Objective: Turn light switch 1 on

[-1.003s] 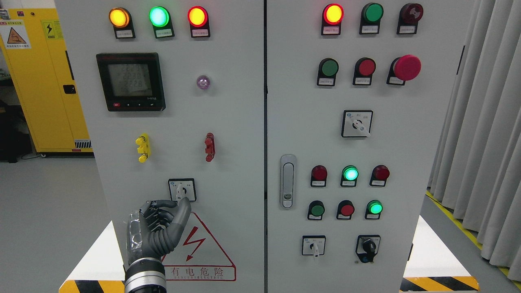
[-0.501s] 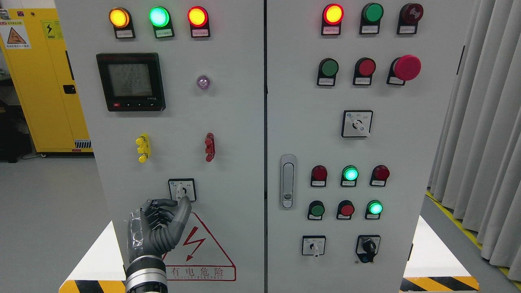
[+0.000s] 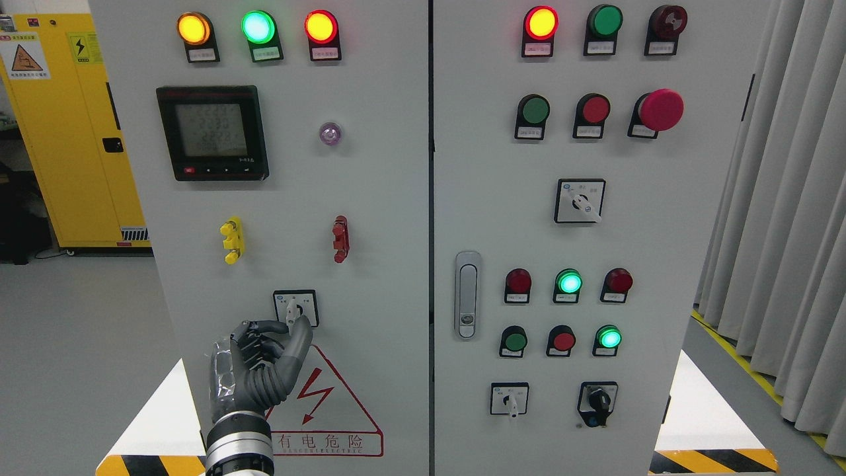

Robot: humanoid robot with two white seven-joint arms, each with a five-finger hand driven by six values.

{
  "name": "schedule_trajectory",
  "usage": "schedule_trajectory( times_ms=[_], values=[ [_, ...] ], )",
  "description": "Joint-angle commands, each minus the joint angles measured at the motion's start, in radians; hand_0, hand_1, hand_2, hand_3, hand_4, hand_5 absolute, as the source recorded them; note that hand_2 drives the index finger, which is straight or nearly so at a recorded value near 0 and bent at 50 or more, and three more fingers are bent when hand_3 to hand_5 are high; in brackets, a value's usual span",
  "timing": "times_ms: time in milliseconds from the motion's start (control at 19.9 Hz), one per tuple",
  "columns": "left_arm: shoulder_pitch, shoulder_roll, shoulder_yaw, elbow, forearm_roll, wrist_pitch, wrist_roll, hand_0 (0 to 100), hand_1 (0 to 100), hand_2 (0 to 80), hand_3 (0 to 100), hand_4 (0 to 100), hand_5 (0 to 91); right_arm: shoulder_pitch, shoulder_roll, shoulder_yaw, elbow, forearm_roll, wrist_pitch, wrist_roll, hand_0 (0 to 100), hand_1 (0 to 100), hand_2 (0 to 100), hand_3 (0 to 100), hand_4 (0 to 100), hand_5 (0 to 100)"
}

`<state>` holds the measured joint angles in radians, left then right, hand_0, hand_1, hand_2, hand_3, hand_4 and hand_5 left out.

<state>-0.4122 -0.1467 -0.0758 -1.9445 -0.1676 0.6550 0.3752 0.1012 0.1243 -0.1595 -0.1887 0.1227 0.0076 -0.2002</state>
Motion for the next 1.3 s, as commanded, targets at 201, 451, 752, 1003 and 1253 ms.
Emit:
schedule_trajectory(
  times_ms=[201,451,752,1003,1253],
  values=[
    [-0.008,-0.002,0.001,0.004,-0.006,0.000,-0.001,27,71,58.0,90,88,87.7,0.000,0.000,0.000,0.000,0.000,0.000,-0.001,0,50,4,0,0,0],
    [-0.008,-0.002,0.004,0.004,-0.006,0.000,-0.001,27,71,58.0,90,88,87.7,0.000,0.000,0.000,0.000,0.000,0.000,0.001,0,50,4,0,0,0],
    [-0.017,-0.002,0.002,0.013,-0.006,0.000,-0.001,28,70,58.5,91,88,87.6,0.000,0.000,0.000,0.000,0.000,0.000,0.001,0,50,4,0,0,0],
    [-0.020,-0.002,0.002,0.016,-0.007,0.002,-0.001,28,69,59.5,91,89,87.7,0.000,0.000,0.000,0.000,0.000,0.000,0.001,0,50,4,0,0,0],
    [-0.020,-0.002,0.002,0.019,-0.006,0.002,-0.001,29,69,61.4,92,90,87.7,0.000,0.000,0.000,0.000,0.000,0.000,0.001,0,50,4,0,0,0]
  ],
)
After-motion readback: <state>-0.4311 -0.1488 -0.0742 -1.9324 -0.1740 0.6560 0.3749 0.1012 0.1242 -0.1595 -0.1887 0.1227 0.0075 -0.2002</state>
